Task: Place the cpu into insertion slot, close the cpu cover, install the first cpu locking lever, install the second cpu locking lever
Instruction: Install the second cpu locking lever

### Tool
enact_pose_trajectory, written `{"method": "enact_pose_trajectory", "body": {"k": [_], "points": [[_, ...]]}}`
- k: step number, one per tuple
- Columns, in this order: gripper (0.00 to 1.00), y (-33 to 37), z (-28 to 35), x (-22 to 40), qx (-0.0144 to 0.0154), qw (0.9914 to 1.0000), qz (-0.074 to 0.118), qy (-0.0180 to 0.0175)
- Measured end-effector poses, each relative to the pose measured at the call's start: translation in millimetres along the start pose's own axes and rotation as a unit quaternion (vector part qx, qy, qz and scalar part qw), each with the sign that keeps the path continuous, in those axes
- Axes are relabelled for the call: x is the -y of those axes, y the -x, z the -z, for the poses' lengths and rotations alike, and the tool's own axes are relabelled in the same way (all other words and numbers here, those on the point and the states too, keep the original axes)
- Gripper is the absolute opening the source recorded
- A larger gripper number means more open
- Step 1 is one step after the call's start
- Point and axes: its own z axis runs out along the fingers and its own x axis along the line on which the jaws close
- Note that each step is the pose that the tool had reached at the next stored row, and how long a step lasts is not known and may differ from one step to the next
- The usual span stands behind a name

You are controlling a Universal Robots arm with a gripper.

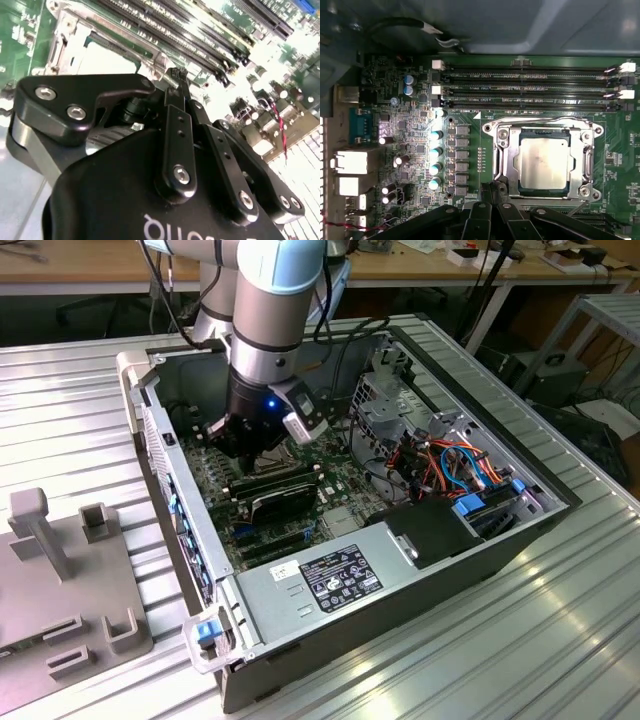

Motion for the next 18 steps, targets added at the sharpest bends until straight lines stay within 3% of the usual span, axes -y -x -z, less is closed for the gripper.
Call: {"method": "enact_pose_trajectory", "body": {"k": [4, 10, 18], "points": [[0.11, 1.3, 15.9, -0.3, -0.0001, 1.0, 0.0, 0.0], [0.11, 7.0, 17.0, -0.2, 0.0, 1.0, 0.0, 0.0], [0.11, 7.3, 17.0, -0.2, 0.0, 1.0, 0.0, 0.0]]}}
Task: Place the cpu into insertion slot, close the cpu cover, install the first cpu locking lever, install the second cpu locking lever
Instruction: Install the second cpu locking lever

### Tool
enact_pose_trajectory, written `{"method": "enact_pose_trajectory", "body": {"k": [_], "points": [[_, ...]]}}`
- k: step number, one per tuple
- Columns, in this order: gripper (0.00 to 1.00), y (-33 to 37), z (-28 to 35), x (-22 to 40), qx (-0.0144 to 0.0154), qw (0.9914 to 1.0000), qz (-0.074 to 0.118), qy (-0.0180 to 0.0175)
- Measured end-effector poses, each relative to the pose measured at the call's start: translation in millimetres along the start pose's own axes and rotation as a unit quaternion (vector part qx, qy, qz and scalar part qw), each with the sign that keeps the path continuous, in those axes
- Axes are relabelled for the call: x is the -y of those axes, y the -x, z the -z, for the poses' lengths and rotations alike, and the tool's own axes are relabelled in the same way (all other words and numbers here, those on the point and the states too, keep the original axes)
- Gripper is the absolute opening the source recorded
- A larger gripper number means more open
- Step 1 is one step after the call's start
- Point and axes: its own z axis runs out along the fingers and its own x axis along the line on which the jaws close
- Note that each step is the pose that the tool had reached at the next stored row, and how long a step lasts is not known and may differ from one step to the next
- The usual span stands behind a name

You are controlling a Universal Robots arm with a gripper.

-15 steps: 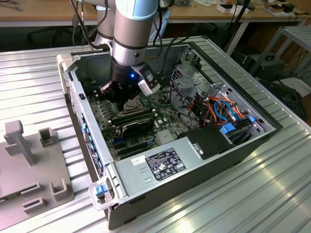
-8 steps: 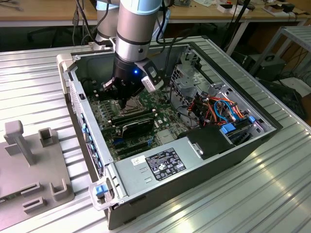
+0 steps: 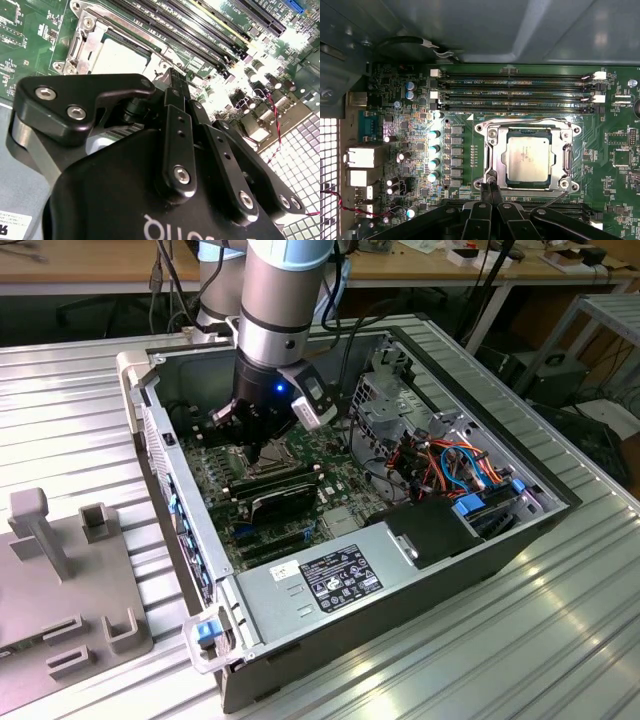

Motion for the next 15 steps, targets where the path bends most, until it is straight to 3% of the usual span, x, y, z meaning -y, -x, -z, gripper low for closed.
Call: {"method": "enact_pose_trajectory", "body": {"k": [4, 7, 11, 15], "points": [[0.11, 1.1, 0.0, 0.0, 0.0, 1.0, 0.0, 0.0], [0.11, 5.6, 0.2, 0.1, -0.0001, 1.0, 0.0, -0.0001], [0.11, 30.7, 1.1, 0.5, 0.0, 1.0, 0.0, -0.0001], [0.11, 46.4, 1.8, 0.7, 0.0, 1.0, 0.0, -0.0001]]}}
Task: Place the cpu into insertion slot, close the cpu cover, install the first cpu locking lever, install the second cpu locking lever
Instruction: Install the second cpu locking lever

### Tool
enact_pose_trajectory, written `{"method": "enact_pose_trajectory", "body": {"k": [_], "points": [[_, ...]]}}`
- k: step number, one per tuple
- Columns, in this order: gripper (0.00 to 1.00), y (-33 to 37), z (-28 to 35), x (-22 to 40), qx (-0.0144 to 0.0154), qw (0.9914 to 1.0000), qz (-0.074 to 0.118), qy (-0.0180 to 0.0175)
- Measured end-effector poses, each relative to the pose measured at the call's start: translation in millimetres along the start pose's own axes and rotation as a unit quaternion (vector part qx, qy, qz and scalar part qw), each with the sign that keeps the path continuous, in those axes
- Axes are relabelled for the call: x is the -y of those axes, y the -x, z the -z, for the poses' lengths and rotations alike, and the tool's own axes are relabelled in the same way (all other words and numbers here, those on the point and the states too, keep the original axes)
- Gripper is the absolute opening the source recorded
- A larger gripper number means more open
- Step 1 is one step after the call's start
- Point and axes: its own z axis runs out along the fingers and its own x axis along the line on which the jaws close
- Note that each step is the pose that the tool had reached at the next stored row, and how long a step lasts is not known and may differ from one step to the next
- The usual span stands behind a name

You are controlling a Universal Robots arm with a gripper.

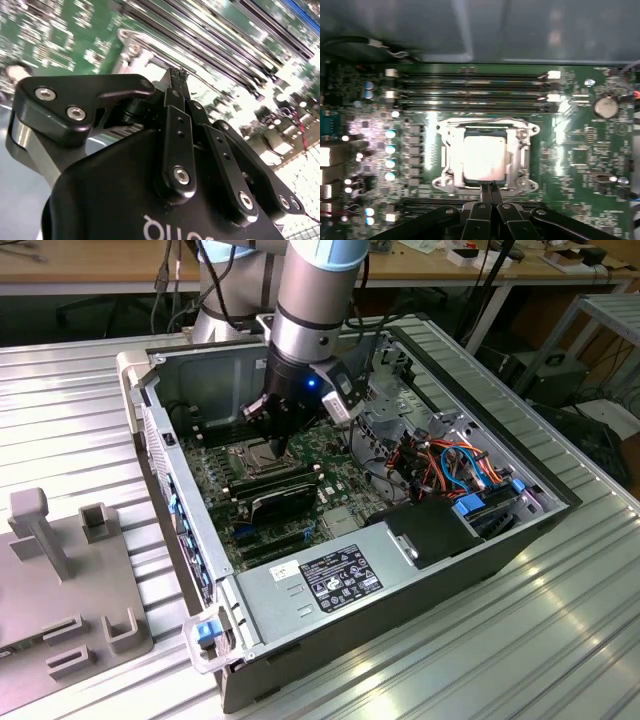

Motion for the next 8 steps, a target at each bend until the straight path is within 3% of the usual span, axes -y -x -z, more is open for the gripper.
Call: {"method": "enact_pose_trajectory", "body": {"k": [4, 8], "points": [[0.11, 12.2, 0.5, 0.7, 0.0, 1.0, 0.0, 0.0], [0.11, 13.8, -0.7, 12.4, 0.0, 1.0, 0.0, -0.0001]]}}
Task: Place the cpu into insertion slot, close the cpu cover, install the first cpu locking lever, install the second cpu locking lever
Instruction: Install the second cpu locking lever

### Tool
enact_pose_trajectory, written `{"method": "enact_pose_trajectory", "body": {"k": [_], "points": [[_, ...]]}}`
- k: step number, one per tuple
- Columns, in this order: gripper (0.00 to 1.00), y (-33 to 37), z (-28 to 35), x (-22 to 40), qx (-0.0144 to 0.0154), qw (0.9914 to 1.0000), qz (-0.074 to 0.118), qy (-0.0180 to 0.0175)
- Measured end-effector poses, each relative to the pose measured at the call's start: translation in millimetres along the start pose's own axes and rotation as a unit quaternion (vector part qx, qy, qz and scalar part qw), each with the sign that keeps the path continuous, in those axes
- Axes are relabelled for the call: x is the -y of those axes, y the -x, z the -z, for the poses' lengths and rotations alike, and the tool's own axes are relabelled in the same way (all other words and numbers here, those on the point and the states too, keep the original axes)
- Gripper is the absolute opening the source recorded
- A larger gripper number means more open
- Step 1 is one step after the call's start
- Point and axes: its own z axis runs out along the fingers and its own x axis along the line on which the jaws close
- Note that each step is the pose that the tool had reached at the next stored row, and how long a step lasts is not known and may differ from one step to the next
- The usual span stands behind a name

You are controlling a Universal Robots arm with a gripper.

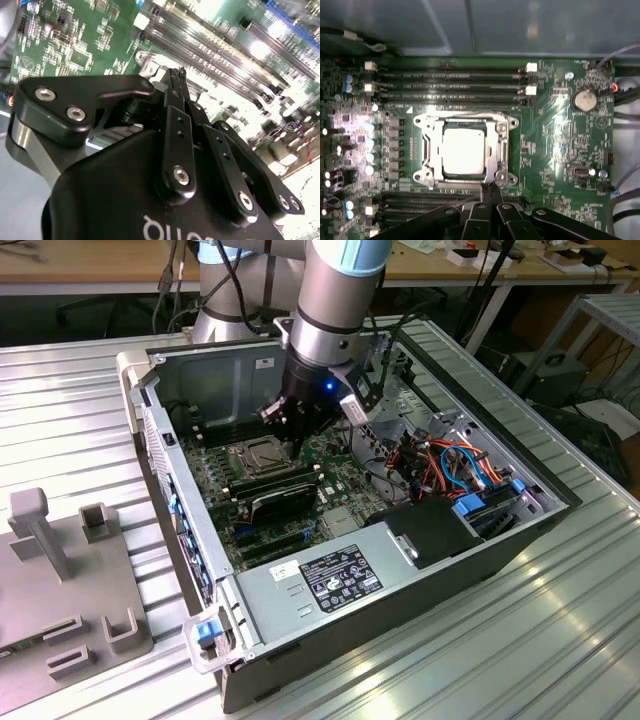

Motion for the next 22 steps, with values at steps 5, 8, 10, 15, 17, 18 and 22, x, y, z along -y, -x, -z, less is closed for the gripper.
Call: {"method": "enact_pose_trajectory", "body": {"k": [5, 8, 10, 15, 17, 18, 22], "points": [[0.11, -5.6, -6.1, 1.5, 0.0, 1.0, 0.0, 0.0001], [0.11, -12.6, -8.7, 1.5, 0.0, 1.0, 0.0, -0.0001], [0.11, -19.1, -9.5, 1.3, 0.0001, 1.0, 0.0, 0.0001], [0.11, -21.6, -9.7, 2.5, 0.0, 1.0, 0.0, 0.0001], [0.11, -18.3, -9.2, 2.6, -0.0001, 1.0, 0.0, 0.0], [0.11, -16.3, -9.1, 2.6, 0.0, 1.0, 0.0, 0.0001], [0.11, -7.3, -8.8, 2.9, -0.0002, 1.0, 0.0, 0.0001]]}}
